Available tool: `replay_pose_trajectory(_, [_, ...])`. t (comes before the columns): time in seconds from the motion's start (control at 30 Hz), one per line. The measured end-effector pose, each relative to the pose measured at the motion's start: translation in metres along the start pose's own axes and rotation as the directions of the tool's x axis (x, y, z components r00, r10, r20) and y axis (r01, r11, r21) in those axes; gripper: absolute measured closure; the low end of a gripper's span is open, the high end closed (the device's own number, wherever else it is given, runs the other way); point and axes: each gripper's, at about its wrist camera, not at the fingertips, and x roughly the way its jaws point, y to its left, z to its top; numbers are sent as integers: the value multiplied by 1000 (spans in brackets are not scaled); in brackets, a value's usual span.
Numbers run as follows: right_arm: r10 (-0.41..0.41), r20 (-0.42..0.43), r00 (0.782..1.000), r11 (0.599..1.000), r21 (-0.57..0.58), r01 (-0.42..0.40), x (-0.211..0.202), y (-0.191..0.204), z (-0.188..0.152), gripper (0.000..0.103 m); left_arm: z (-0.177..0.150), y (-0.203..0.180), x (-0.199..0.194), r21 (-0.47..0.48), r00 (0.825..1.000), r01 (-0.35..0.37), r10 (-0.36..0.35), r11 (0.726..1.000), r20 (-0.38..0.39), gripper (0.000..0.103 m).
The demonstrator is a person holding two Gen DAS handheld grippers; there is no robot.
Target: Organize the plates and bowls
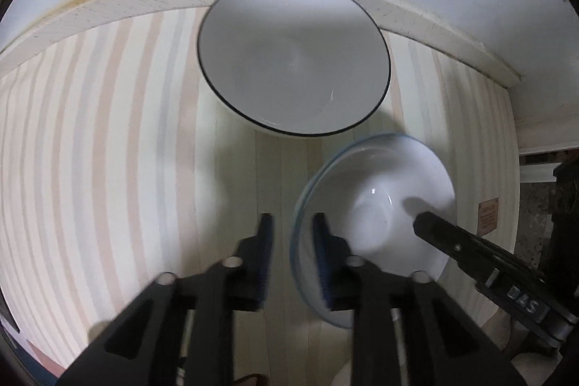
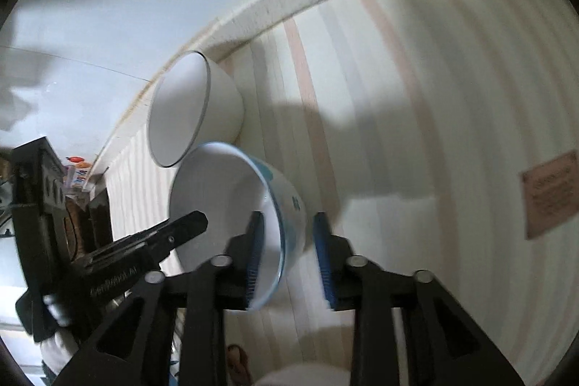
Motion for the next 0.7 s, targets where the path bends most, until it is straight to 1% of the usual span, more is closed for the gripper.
replay_pose_trajectory(0.07, [-16, 11, 1000, 1000, -2, 16, 5, -2, -4, 89, -2, -2, -1, 9, 1000, 8, -8, 1000, 10, 90])
replay_pose_trajectory(0.17, [-38, 19, 999, 999, -20, 38, 3, 2, -8, 89, -1, -9, -2, 30, 999, -14, 14, 999, 31, 90])
replay_pose_trajectory(0.3, [-59, 27, 998, 998, -36, 60, -1, 8, -13, 90, -6, -11, -10, 33, 999, 2, -3, 999, 35, 90])
replay_pose_trajectory(0.5, [-54, 53, 997, 997, -52, 57, -34, 17, -28, 90, -30, -15, -46, 75, 997, 29, -34, 997, 67, 90])
replay_pose_trajectory(0.7, [-59, 95, 994, 995, -79, 66, -83, 26, -65, 90, -64, -29, -82, 155, 994, 35, -50, 987, 96, 90])
